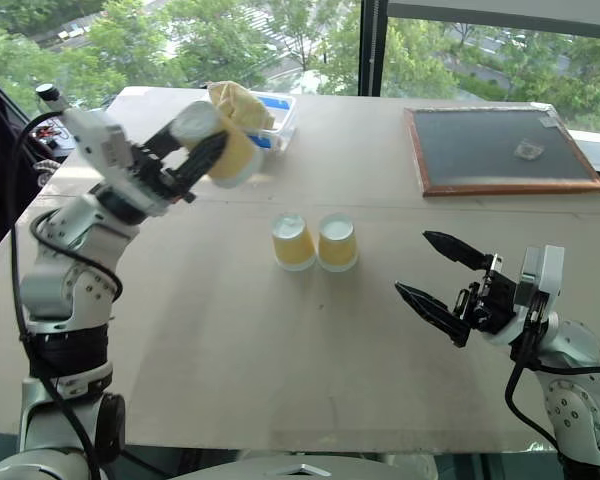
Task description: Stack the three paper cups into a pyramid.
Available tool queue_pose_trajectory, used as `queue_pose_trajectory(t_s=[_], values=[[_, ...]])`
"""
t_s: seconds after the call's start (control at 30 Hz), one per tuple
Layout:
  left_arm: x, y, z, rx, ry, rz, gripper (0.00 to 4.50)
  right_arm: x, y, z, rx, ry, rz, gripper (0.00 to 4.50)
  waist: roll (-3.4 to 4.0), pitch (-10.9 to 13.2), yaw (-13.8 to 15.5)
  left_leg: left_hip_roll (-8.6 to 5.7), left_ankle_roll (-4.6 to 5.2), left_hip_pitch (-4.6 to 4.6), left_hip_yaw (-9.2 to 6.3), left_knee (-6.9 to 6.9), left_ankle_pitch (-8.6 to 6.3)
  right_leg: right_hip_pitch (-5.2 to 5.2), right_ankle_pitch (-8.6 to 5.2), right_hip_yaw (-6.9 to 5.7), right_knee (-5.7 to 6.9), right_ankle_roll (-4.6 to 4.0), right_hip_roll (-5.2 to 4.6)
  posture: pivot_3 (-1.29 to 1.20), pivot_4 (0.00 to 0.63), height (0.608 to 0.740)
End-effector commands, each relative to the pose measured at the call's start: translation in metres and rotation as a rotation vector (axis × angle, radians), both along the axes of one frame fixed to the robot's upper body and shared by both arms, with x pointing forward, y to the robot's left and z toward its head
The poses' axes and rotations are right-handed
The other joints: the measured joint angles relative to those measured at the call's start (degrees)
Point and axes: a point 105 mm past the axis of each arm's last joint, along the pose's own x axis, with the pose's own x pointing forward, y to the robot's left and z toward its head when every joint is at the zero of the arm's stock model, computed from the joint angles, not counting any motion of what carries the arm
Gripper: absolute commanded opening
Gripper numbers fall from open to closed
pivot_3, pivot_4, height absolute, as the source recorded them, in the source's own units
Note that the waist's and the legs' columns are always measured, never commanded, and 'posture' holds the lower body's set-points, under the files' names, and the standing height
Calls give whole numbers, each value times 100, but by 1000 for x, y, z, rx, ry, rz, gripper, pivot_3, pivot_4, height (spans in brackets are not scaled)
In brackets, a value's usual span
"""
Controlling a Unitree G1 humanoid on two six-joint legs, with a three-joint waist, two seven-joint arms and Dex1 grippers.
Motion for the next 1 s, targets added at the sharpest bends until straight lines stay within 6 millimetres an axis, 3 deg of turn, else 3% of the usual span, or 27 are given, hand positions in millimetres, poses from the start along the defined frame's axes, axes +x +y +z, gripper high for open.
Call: queue_pose_trajectory(t_s=[0.03, 0.17, 0.37, 0.9, 0.93, 1.0], values=[[-13, -31, -3, 140, 16, -233, 2162, -8, -5, 5, 6, -69, -24, 4500, 3, 3, -82, 0, 0, 0, 1, -4, 0, -1, -1, 0, 1, 0, 2, 0, 150, 740], [-2, -44, -12, 213, 31, -307, 2162, -11, -3, 5, 28, -84, -49, 4500, 10, 7, -90, 7, 0, 3, 6, -6, 0, -3, -3, -3, 8, -3, 21, 0, 150, 740], [17, -37, -36, 288, 85, -291, 2162, -13, -3, 7, 29, -101, -80, 4500, 12, 8, -65, 6, 1, 4, 9, 1, 0, -1, -3, 3, 11, -2, 22, 0, 150, 740], [16, -39, -43, 268, 108, -320, 2162, -15, -6, 6, 40, -95, -79, 4500, 11, 8, -47, 4, 1, -3, 4, 2, 0, -2, -3, 1, 8, -1, 15, 0, 150, 740], [16, -39, -43, 270, 106, -320, 2928, -15, -6, 6, 39, -96, -78, 4500, 11, 8, -47, 4, 1, -3, 3, 2, 0, -2, -3, 1, 8, -1, 15, 0, 150, 740], [15, -38, -43, 274, 103, -321, 3467, -14, -6, 6, 40, -97, -77, 4500, 11, 8, -47, 4, 1, -3, 3, 2, 0, -2, -3, 1, 8, -1, 15, 0, 150, 740]])
